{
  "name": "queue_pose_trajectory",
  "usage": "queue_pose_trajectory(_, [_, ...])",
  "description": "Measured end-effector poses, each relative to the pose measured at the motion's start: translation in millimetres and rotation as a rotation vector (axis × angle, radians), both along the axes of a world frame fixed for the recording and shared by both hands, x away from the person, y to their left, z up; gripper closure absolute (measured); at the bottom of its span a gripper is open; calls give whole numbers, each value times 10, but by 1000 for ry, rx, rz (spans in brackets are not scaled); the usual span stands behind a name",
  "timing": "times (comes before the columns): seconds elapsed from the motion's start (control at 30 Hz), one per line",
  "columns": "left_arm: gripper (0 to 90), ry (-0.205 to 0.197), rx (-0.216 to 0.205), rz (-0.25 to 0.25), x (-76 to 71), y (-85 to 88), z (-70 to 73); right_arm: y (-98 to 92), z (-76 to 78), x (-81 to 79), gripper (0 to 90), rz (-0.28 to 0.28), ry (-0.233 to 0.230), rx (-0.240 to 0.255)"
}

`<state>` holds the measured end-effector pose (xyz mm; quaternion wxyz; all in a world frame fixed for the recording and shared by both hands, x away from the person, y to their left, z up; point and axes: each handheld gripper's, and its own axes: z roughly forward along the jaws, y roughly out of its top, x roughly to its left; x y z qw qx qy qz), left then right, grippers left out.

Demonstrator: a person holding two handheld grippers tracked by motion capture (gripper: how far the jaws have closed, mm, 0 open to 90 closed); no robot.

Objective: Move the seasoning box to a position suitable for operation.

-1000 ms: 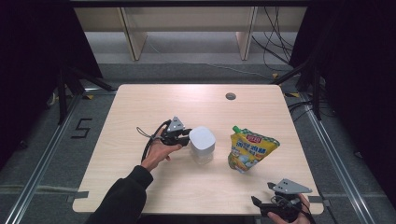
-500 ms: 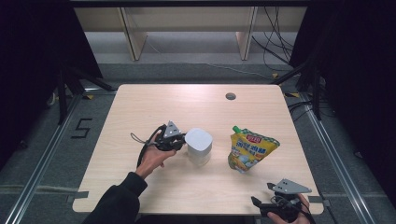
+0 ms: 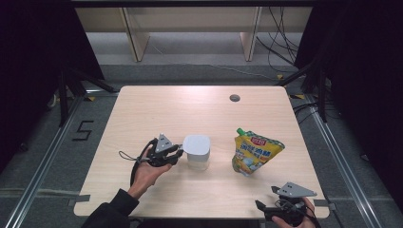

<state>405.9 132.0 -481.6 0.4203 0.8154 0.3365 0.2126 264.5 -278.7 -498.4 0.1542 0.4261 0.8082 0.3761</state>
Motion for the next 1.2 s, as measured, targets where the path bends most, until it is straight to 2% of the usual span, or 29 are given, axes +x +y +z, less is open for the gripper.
queue_pose_trajectory(0.07, [587, 16, -1, -5, 32, -7, -5, 3, 0, -1, 199, 2, 5, 4])
queue_pose_trajectory(0.13, [574, 6, -11, -22, 69, -25, -27, 13, -2, -9, 200, -5, 20, 12])
queue_pose_trajectory(0.17, [575, 1, 11, -36, 97, -32, -35, 9, -3, -5, 200, -6, 8, 3])
queue_pose_trajectory(0.2, [591, -7, -11, -27, 117, -72, -75, 23, -2, -16, 199, -19, 23, 11])
queue_pose_trajectory(0.23, [614, -7, -11, -27, 117, -72, -75, 19, -6, -6, 200, -6, 12, 8])
queue_pose_trajectory(0.27, [673, 16, -31, -51, 139, -85, -118, 15, -14, 7, 201, 14, 3, 14])
queue_pose_trajectory(0.3, [704, 2, -20, -47, 137, -77, -129, 12, -12, 7, 203, 15, -7, 9])
queue_pose_trajectory(0.37, [714, 4, -26, -53, 131, -76, -128, 8, -11, 10, 203, 21, -8, 14])
queue_pose_trajectory(0.4, [713, 10, 2, -64, 99, -54, -110, 24, -9, -10, 203, -5, 28, 28])
queue_pose_trajectory(0.43, [712, 10, 2, -64, 99, -54, -110, 24, -9, -10, 203, -5, 28, 28])
queue_pose_trajectory(0.47, [711, 18, -23, -52, 63, -53, -119, 7, -11, 11, 202, 14, -12, 3])
queue_pose_trajectory(0.5, [710, 18, -23, -52, 63, -53, -119, 8, -11, 10, 202, 17, -14, 1])
queue_pose_trajectory(0.53, [710, 29, -21, -70, 35, -35, -115, 16, -11, 6, 202, 20, -5, 20])
queue_pose_trajectory(0.57, [710, 31, -26, -67, -1, -36, -117, 15, -7, 4, 202, 17, -9, 15])
queue_pose_trajectory(0.6, [710, 21, -14, -83, -18, -29, -112, 17, -7, 4, 202, 20, -7, 16])
queue_pose_trajectory(0.67, [710, 42, -36, -77, -90, -47, -114, 15, -7, 5, 202, 16, -9, 14])
queue_pose_trajectory(0.77, [708, 34, -27, -92, -163, -59, -110, 14, -9, 6, 202, 18, -4, 17])
queue_pose_trajectory(0.8, [707, 51, -24, -94, -254, -74, -107, 15, -9, 6, 202, 19, -7, 15])
queue_pose_trajectory(0.9, [706, 55, -28, -102, -315, -85, -107, 21, -8, 2, 202, 14, -3, 18])
queue_pose_trajectory(0.93, [704, 55, -14, -109, -379, -96, -97, 27, -10, 3, 202, 25, 7, 23])
queue_pose_trajectory(1.1, [700, 66, -16, -110, -478, -106, -94, 21, -9, 6, 202, 23, -8, 14])
queue_pose_trajectory(1.13, [699, 67, -30, -123, -504, -119, -102, 26, -11, 5, 202, 28, 10, 25])
queue_pose_trajectory(1.2, [696, 81, -22, -135, -549, -131, -89, 25, -7, 1, 202, 19, 8, 22])
